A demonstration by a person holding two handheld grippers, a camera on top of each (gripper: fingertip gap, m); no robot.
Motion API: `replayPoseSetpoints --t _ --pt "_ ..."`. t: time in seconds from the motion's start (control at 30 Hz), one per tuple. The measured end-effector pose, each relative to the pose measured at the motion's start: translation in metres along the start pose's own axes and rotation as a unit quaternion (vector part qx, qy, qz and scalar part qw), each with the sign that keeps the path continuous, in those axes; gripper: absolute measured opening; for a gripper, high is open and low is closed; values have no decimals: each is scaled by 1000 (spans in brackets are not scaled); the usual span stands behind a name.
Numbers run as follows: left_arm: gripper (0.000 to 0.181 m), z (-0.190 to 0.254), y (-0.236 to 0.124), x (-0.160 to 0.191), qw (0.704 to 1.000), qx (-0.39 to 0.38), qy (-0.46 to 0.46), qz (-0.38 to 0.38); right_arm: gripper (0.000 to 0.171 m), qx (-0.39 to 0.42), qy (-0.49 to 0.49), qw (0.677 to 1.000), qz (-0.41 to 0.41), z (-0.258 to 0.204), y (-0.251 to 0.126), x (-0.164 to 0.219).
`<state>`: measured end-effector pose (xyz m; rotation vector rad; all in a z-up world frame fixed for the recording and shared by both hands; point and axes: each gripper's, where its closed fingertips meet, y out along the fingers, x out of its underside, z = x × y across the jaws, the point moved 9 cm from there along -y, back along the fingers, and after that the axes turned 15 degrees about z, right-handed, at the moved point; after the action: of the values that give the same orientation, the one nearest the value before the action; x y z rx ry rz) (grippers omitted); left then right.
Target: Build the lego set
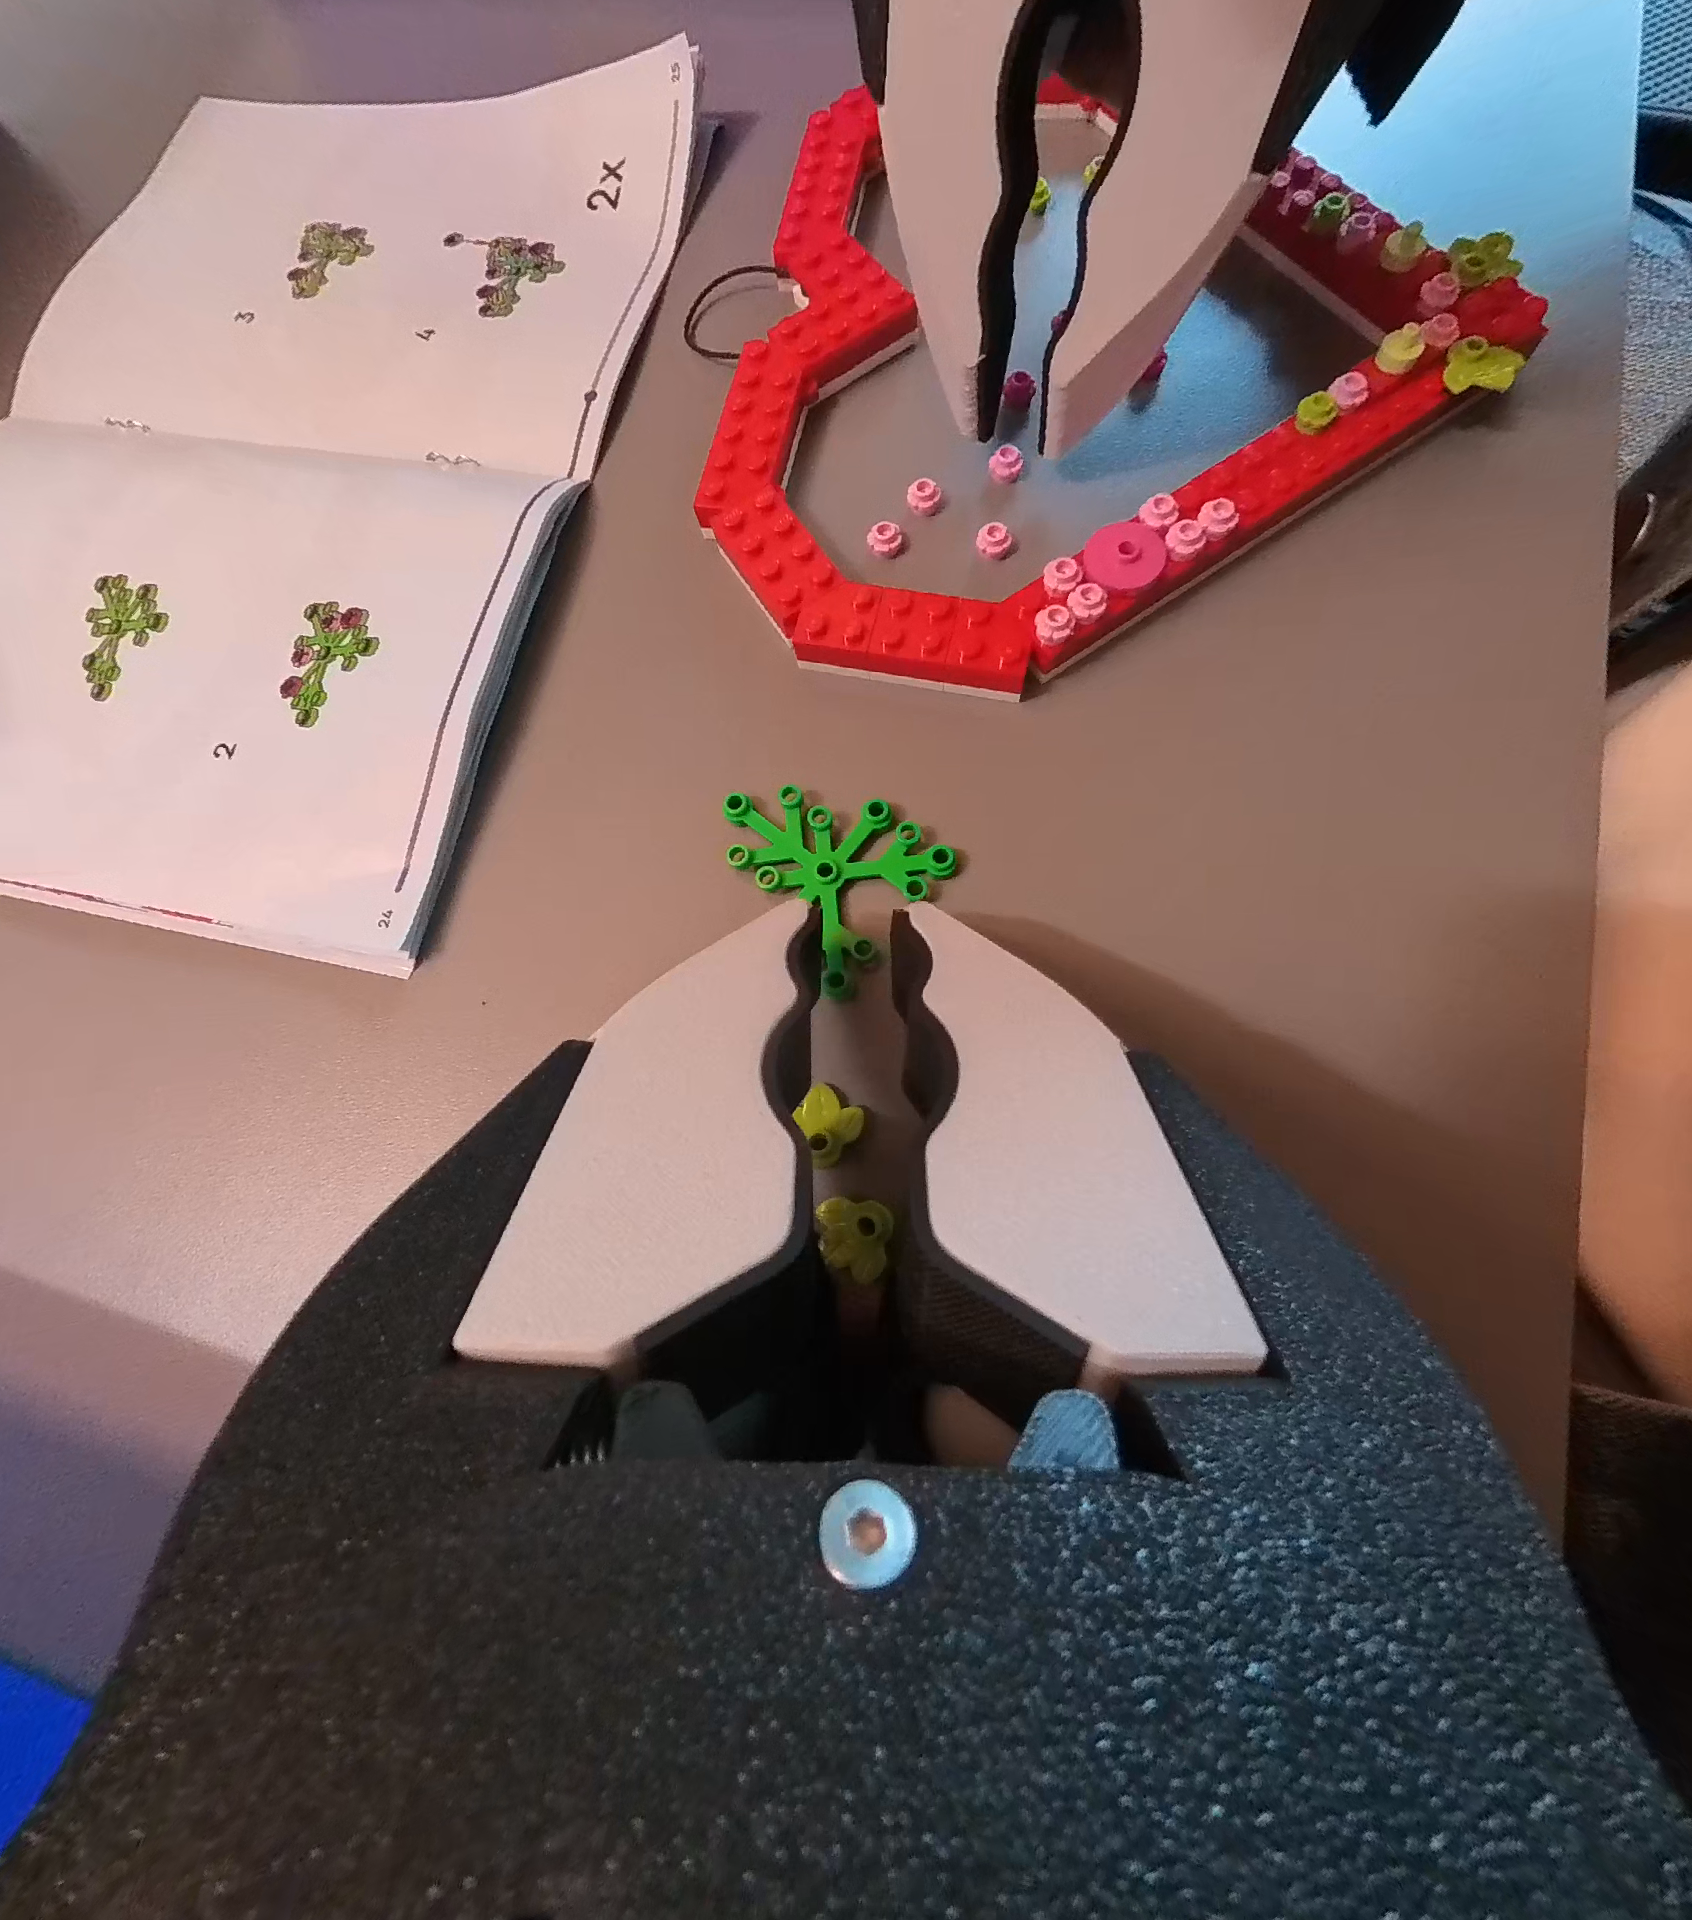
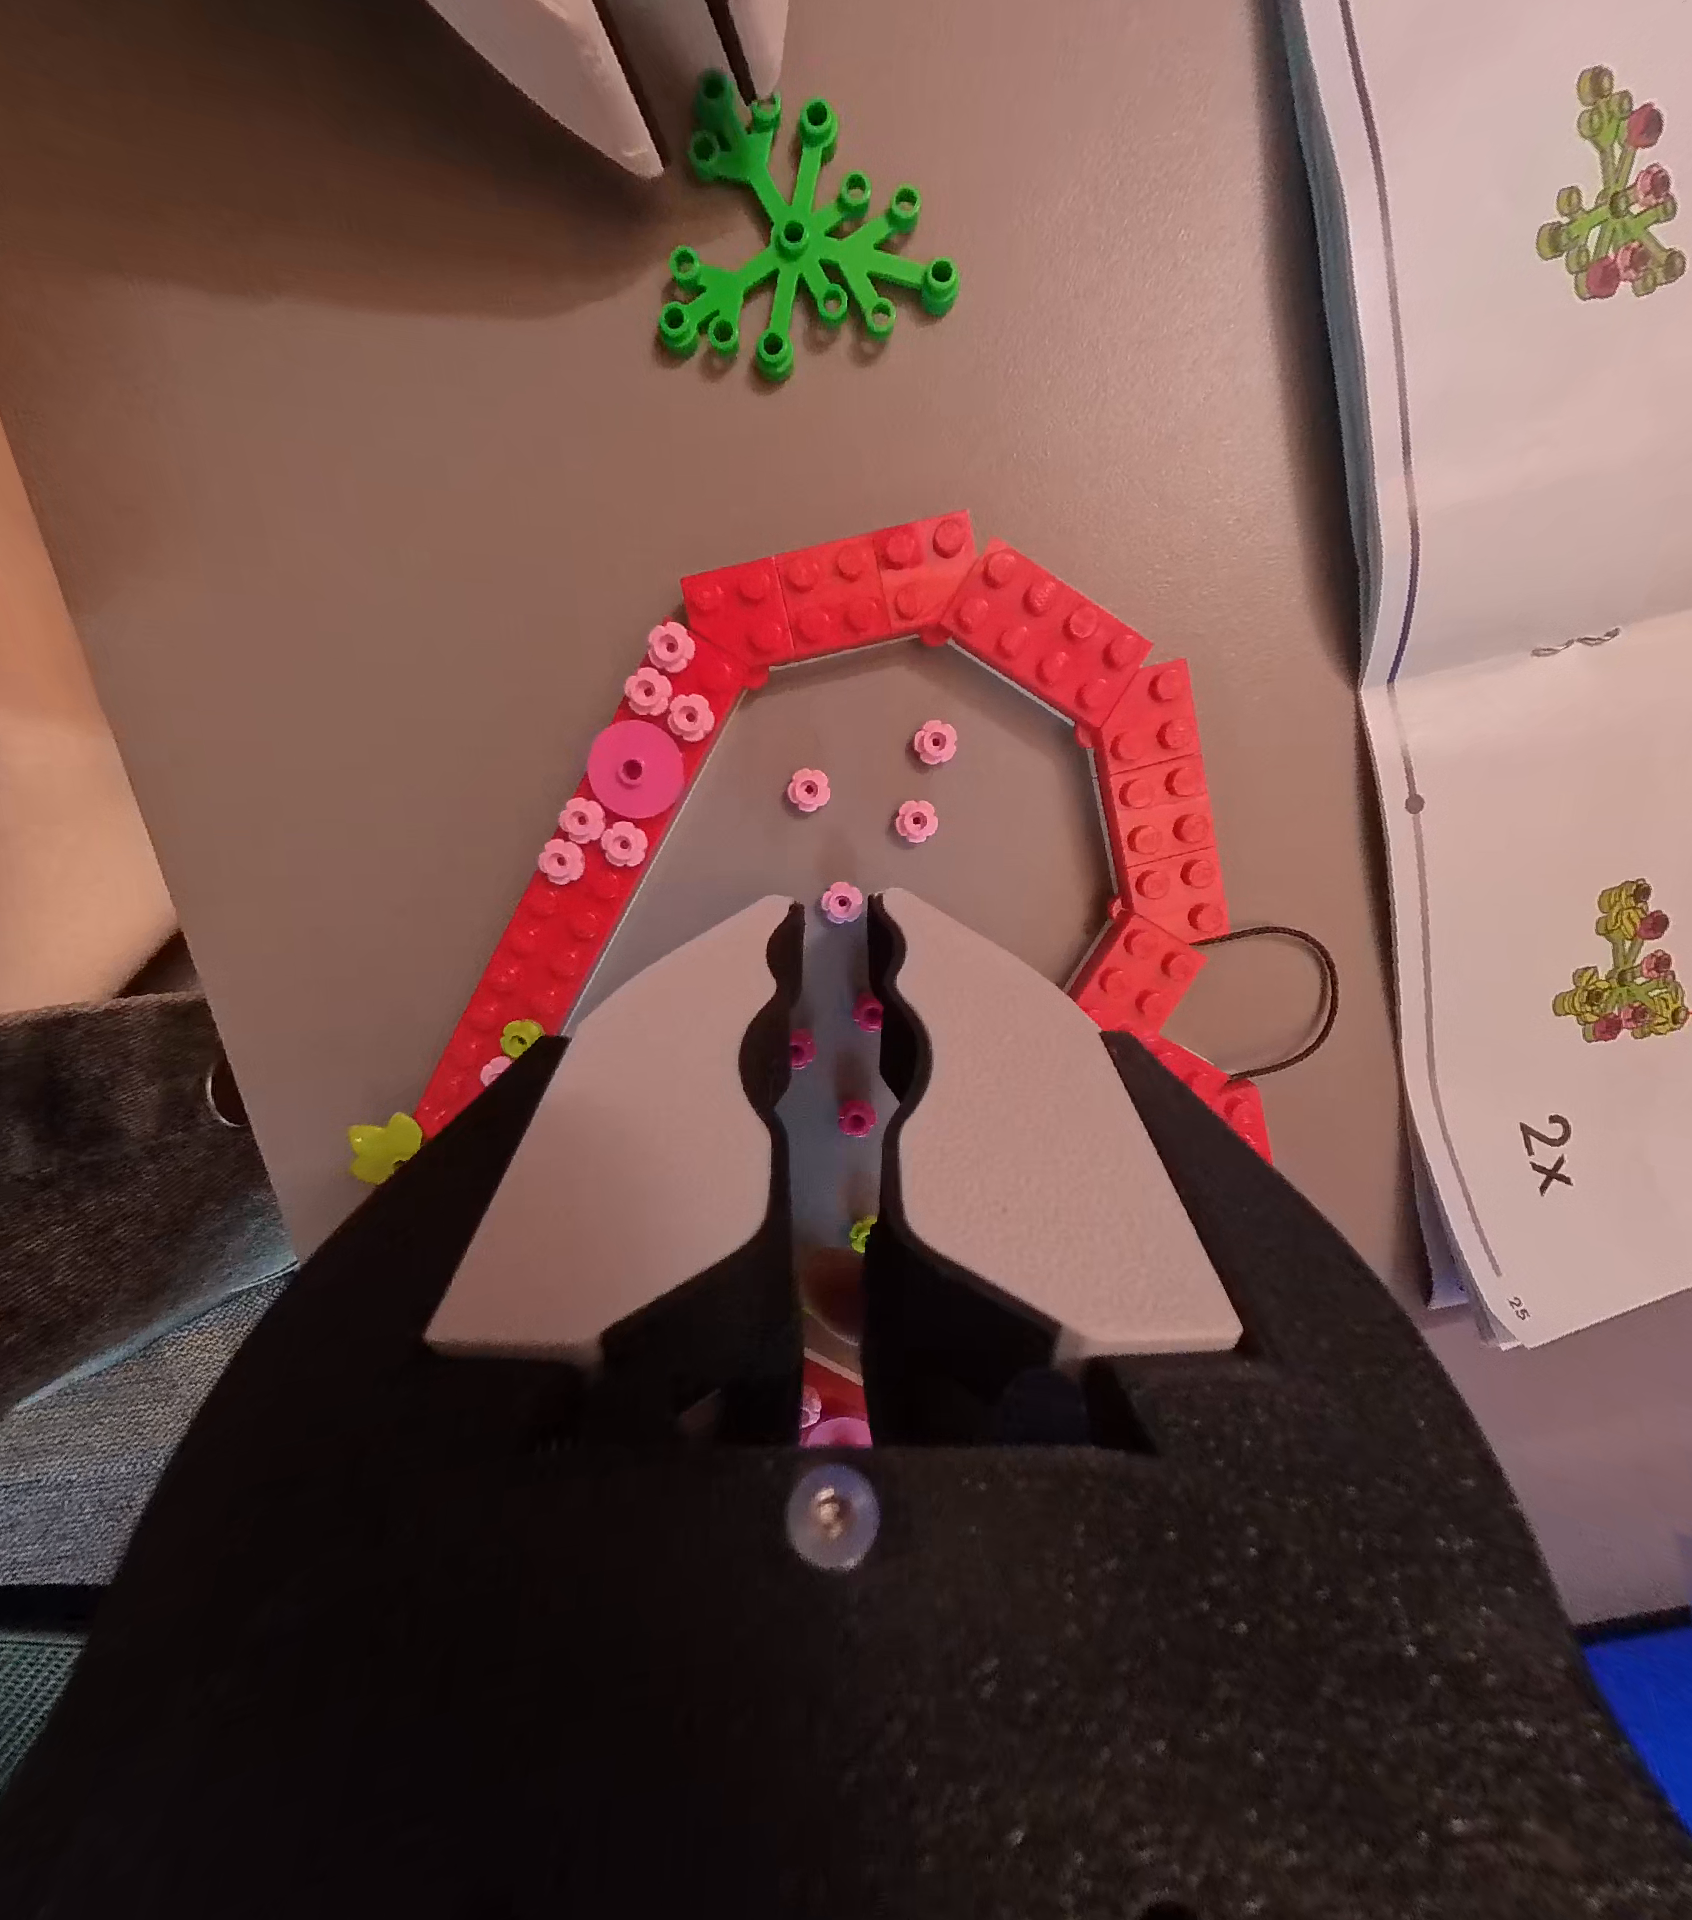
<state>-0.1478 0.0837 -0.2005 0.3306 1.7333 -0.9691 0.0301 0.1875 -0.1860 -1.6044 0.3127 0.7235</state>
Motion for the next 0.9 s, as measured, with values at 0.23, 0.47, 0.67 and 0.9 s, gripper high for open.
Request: replayPoseSetpoints --t 0.23,0.47,0.67,0.9 --pt "13 0 0 0 1000 0 1 0 10 3 1 1000 2 0 0 1" --pt "13 0 0 0 1000 0 1 1 7 5 0 1000 0 0 2 2" --pt "13 0 -2 0 1000 0 0 4 5 4 0 1000 0 0 2 2" --pt "14 -1 -5 0 1000 -7 -2 8 5 6 -2 1000 0 3 0 -1"
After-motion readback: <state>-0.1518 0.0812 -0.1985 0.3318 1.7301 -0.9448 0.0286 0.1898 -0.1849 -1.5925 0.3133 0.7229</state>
